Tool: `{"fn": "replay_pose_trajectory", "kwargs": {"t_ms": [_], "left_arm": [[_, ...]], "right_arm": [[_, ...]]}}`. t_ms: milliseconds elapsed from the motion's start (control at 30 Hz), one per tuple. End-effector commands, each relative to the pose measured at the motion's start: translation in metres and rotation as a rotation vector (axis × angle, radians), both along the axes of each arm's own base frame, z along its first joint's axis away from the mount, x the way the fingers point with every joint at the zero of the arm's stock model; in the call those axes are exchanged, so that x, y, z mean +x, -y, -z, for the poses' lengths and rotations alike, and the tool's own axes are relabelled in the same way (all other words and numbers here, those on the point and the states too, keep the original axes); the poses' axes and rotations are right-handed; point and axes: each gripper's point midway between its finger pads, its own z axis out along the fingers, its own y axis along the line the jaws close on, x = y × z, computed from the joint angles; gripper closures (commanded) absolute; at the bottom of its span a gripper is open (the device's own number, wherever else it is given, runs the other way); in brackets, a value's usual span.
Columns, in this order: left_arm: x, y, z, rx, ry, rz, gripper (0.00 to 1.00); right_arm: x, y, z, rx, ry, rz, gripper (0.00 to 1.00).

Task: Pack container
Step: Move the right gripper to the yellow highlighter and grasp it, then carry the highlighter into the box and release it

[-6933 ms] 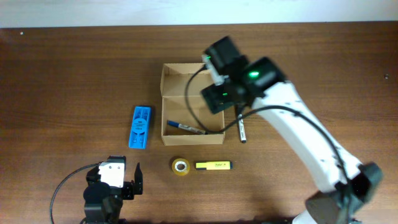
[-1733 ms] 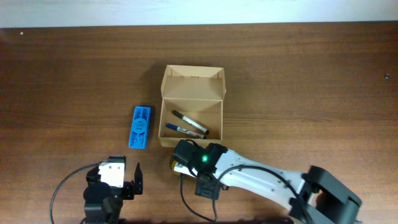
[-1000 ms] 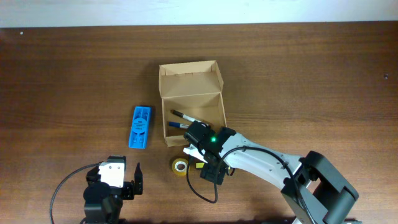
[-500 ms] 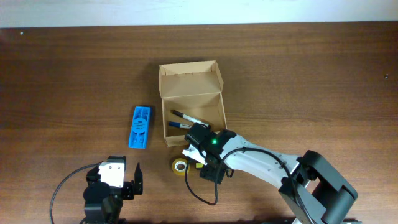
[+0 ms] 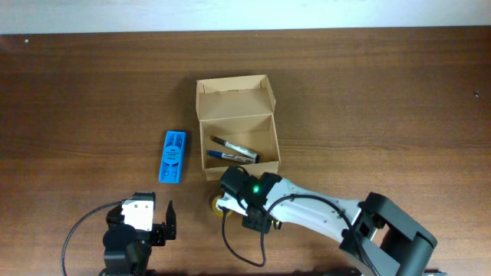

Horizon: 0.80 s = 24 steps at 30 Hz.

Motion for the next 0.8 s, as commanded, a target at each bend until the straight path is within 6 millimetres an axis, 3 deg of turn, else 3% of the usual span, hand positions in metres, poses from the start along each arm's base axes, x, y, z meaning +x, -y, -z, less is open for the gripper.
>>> {"fn": "replay_pose_trajectory", "kwargs": {"t_ms": [0,167,400,567,767], "left_arm": [[0.000,-0.003,0.002,0.020,-0.001,-0.006,0.01],[0.000,-0.003,0.002,0.020,-0.001,-0.006,0.00],[0.000,-0.003,0.002,0.020,-0.001,-0.006,0.00],[0.000,-0.003,0.002,0.020,-0.001,-0.006,0.00],[0.000,-0.003,0.002,0.020,-0.001,-0.006,0.00]], "right_arm": [[-0.014,0.000,0.006,-0.013,-0.028,0.020,0.71],[-0.015,-0.003,-0.004,-0.022,-0.040,0.148,0.72],[-0.003,-0.022,-0.038,0.025,-0.019,0.227,0.72],[0.009,-0.040,-0.076,0.075,0.005,0.242,0.72],[0.044,-0.065,-0.135,0.166,0.146,0.253,0.72]]}}
